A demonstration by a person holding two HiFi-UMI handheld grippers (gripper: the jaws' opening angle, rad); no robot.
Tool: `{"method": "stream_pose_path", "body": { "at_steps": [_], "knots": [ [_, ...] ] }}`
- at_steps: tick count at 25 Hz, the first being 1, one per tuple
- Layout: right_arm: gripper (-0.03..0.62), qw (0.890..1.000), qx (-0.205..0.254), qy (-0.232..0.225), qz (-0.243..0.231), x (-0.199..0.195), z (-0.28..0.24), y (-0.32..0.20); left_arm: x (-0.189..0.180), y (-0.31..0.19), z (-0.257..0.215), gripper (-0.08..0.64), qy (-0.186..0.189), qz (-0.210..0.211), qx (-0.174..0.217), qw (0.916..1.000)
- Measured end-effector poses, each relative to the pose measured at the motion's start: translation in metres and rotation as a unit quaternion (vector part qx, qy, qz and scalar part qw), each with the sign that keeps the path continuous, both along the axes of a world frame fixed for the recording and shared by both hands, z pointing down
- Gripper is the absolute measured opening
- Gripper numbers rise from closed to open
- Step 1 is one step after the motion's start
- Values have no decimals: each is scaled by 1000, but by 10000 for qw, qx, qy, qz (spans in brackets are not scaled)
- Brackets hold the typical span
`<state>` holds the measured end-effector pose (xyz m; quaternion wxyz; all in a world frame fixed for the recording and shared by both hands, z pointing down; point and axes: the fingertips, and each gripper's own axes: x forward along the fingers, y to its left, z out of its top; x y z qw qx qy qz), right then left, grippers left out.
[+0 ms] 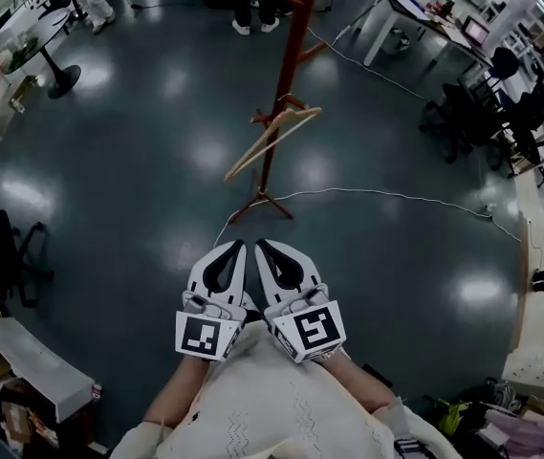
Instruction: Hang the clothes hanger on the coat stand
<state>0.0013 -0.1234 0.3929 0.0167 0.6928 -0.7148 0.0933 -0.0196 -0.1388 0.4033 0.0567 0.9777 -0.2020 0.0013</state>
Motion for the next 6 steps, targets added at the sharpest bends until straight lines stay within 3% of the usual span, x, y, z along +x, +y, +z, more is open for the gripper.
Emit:
{"method": "stream_pose_path", "body": {
  "at_steps": [6],
  "knots": [
    [20,9998,-27,-171,5,3,2,-7,6,-6,1,12,-13,36,-27,10000]
  ]
}}
